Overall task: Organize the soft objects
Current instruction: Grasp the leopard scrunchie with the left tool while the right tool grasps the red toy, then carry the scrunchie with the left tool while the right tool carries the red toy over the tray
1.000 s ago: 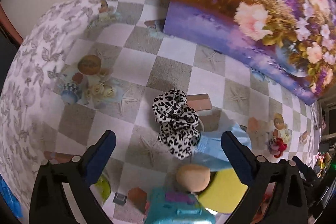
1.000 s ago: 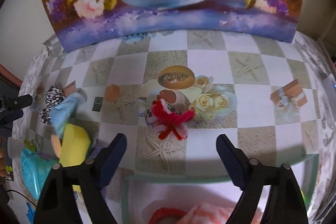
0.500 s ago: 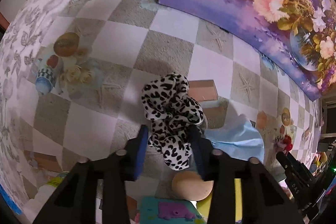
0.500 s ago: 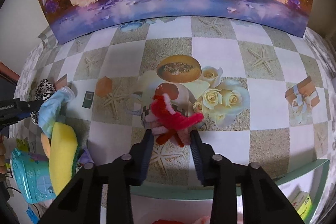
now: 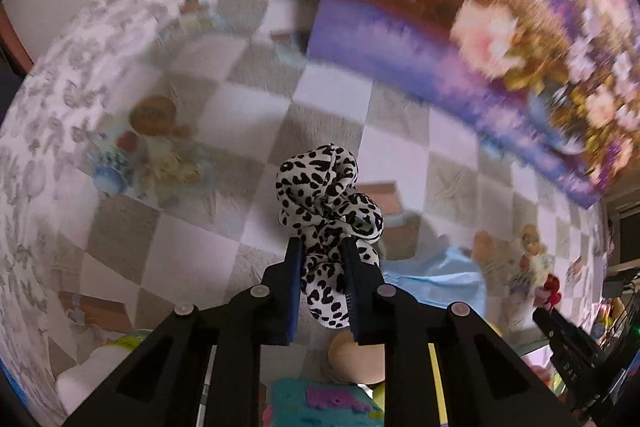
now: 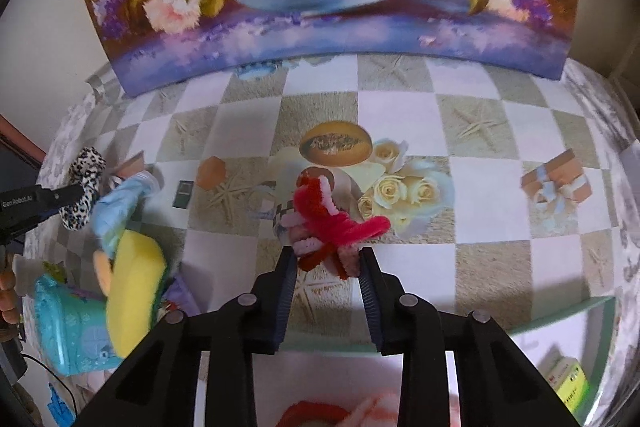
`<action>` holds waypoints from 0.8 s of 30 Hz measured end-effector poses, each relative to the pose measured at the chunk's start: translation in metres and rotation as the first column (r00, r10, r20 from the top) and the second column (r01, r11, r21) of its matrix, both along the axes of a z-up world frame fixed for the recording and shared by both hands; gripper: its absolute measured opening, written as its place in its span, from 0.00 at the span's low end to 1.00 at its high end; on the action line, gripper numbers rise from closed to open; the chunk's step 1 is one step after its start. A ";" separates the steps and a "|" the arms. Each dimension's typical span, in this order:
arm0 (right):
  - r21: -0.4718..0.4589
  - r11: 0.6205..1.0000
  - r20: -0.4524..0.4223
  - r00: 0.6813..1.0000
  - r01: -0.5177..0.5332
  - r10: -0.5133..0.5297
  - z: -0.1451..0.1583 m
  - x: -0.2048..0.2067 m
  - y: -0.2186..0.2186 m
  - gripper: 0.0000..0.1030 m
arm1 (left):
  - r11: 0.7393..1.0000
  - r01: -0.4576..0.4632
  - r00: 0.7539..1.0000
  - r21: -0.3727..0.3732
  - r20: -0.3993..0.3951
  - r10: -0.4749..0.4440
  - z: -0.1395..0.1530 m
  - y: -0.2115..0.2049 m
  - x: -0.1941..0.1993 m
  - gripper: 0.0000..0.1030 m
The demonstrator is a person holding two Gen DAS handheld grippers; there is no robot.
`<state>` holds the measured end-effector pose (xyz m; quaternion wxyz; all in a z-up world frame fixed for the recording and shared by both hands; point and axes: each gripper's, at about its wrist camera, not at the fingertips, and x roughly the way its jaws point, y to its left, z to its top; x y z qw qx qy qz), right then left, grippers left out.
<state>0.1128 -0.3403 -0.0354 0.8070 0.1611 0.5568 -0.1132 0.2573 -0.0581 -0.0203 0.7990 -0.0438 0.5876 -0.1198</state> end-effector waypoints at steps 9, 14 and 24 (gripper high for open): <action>-0.019 1.000 0.063 0.998 0.023 -0.022 0.046 -0.035 0.007 0.30 | 0.995 -0.001 0.987 -0.098 0.160 0.017 0.072 0.005 -0.059 0.19; -0.037 0.999 0.079 0.996 0.033 -0.030 0.067 -0.060 0.015 0.30 | 0.988 0.038 0.982 -0.149 0.188 -0.009 0.089 -0.012 -0.102 0.19; -0.027 0.991 0.086 0.988 0.132 -0.130 0.079 -0.120 0.011 0.30 | 0.975 0.122 0.980 -0.188 0.181 -0.088 0.098 -0.068 -0.173 0.19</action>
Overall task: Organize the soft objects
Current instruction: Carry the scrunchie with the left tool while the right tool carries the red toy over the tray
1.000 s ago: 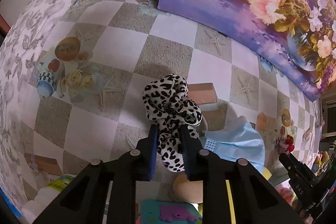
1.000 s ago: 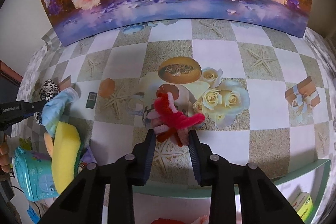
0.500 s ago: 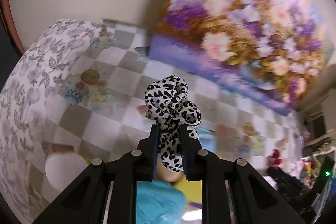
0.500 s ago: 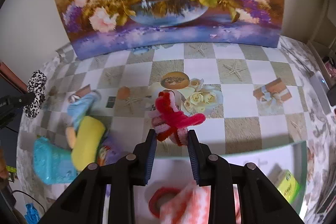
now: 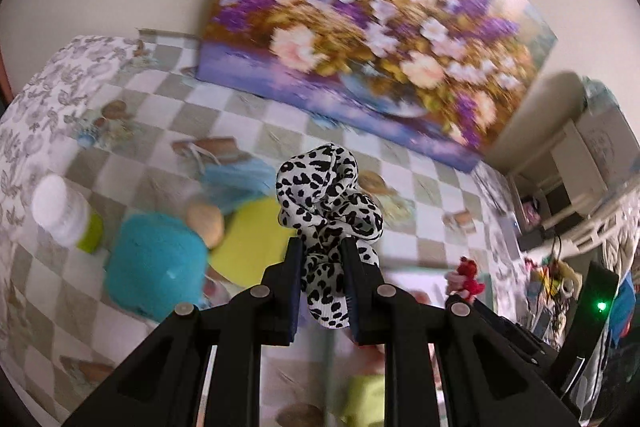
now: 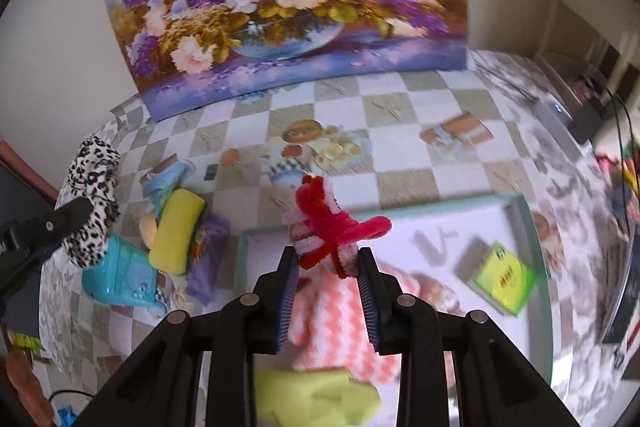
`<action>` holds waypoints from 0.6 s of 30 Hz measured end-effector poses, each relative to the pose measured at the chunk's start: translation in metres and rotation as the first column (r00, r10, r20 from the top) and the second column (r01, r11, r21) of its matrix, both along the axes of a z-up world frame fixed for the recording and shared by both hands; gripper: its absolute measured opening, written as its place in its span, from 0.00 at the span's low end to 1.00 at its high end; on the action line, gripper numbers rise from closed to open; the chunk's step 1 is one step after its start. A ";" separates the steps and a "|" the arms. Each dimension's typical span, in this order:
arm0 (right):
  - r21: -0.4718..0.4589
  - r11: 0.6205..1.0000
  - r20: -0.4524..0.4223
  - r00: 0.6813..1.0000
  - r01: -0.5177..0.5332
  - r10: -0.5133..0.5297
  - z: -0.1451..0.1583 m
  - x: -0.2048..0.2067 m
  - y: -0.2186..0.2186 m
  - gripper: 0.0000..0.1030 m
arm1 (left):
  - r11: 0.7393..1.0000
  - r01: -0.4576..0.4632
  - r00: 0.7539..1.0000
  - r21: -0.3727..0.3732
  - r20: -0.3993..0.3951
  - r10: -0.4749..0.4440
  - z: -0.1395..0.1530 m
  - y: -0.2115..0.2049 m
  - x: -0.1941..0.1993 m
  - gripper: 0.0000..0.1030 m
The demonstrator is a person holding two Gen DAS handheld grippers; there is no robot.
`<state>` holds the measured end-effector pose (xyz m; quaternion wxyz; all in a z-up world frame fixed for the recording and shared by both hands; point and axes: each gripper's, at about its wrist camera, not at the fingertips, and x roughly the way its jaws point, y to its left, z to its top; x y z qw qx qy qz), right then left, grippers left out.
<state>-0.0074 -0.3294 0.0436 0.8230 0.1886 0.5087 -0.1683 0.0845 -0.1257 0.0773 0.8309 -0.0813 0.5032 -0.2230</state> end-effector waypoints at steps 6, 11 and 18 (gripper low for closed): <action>0.012 0.998 -0.002 0.998 0.057 -0.057 -0.004 -0.024 -0.011 0.31 | 0.997 0.073 0.997 0.014 -0.035 -0.072 -0.019 -0.033 -0.028 0.19; 0.008 0.995 -0.014 0.995 0.102 -0.102 -0.010 -0.043 -0.029 0.31 | 0.992 0.124 0.992 0.027 -0.030 -0.123 -0.031 -0.060 -0.047 0.19; 0.013 0.985 -0.037 0.984 0.175 -0.174 -0.021 -0.060 -0.059 0.31 | 0.977 0.201 0.980 0.067 -0.026 -0.200 -0.050 -0.091 -0.054 0.19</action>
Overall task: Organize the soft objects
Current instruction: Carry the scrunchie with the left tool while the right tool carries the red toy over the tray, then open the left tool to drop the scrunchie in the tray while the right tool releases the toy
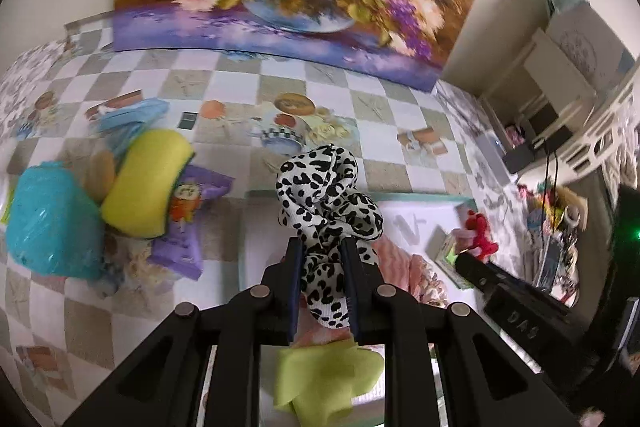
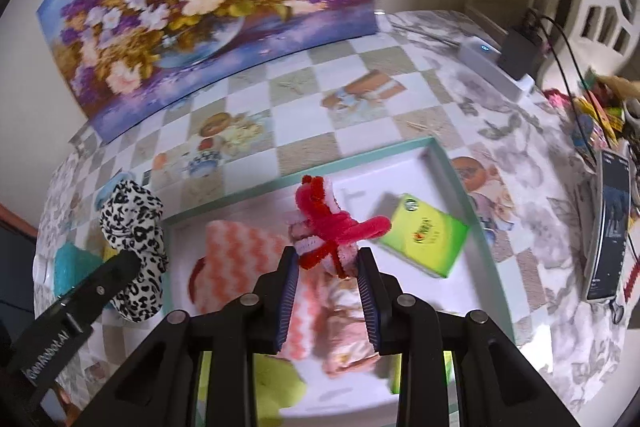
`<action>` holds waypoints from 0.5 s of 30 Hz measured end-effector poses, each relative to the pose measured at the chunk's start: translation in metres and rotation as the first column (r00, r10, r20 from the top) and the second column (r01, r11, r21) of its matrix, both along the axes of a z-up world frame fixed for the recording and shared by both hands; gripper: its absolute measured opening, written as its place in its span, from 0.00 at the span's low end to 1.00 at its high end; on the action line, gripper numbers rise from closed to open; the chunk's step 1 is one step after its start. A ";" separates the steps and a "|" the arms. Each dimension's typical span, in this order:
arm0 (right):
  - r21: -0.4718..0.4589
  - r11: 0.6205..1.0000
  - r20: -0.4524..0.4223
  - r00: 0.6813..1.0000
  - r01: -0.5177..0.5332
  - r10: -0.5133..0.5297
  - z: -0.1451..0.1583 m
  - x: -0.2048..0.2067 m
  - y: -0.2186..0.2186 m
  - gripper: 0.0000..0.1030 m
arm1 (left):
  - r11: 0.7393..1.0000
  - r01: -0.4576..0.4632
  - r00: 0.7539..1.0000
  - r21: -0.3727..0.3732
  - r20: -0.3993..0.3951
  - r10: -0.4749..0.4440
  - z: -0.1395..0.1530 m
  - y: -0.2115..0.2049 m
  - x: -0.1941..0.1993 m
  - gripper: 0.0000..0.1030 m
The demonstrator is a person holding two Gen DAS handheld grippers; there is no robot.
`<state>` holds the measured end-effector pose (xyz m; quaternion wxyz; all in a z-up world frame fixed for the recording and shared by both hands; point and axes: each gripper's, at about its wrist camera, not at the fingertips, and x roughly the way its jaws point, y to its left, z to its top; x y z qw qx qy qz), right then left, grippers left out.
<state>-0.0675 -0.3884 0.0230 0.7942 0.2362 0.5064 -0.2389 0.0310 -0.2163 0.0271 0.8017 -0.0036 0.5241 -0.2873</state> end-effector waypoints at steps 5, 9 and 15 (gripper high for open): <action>0.012 1.000 -0.030 0.999 0.012 -0.012 -0.013 -0.001 -0.009 0.31 | 1.000 -0.001 1.000 0.029 -0.003 0.001 -0.018 -0.006 0.008 0.19; 0.041 0.999 -0.056 0.998 0.013 -0.010 -0.027 0.001 -0.012 0.31 | 0.997 -0.007 1.000 0.070 -0.017 0.009 -0.035 -0.009 0.013 0.19; 0.059 0.998 -0.091 0.996 0.001 0.004 -0.039 0.007 -0.012 0.31 | 0.996 -0.016 0.996 0.083 -0.087 0.023 -0.058 -0.007 0.018 0.20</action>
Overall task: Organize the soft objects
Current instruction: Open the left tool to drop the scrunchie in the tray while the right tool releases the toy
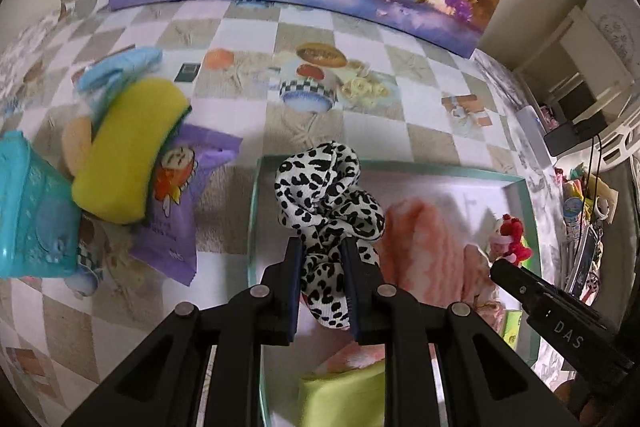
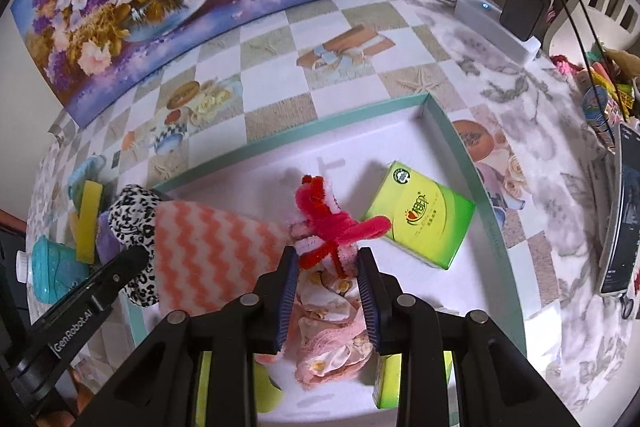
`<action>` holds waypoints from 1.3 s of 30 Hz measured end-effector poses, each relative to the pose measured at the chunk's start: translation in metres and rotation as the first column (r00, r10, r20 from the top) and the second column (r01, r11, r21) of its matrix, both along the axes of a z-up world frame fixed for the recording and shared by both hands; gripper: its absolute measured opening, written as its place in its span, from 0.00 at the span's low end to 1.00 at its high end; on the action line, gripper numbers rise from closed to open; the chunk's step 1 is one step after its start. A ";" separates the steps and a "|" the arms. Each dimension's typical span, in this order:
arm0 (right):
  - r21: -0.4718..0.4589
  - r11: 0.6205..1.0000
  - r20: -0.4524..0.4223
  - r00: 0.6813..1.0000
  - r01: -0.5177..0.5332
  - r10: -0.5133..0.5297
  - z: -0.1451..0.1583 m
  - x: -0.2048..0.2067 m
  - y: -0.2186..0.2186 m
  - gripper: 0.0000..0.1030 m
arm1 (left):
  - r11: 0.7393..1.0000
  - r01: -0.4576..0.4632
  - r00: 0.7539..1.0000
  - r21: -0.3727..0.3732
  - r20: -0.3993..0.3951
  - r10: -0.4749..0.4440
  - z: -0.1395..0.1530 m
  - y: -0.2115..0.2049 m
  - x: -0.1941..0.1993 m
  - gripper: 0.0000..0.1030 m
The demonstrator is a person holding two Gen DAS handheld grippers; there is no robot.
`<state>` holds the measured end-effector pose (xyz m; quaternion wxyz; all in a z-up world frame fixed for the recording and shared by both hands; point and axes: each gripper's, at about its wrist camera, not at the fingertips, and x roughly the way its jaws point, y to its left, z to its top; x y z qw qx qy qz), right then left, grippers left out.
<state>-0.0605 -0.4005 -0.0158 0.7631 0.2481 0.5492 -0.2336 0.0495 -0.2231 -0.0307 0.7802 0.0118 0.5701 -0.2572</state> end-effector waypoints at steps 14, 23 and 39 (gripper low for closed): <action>0.008 1.000 -0.016 1.000 0.006 -0.006 -0.006 -0.001 -0.003 0.31 | 0.999 0.053 0.998 0.002 -0.016 -0.053 -0.004 -0.013 -0.007 0.20; -0.011 1.000 -0.003 1.000 -0.001 0.001 0.005 -0.001 -0.001 0.42 | 0.999 0.045 0.998 0.007 -0.034 -0.045 0.003 -0.012 -0.007 0.32; -0.055 0.998 0.028 1.000 -0.004 0.005 0.025 -0.004 0.002 0.48 | 0.999 -0.043 0.999 0.029 0.023 0.043 0.030 0.011 0.000 0.56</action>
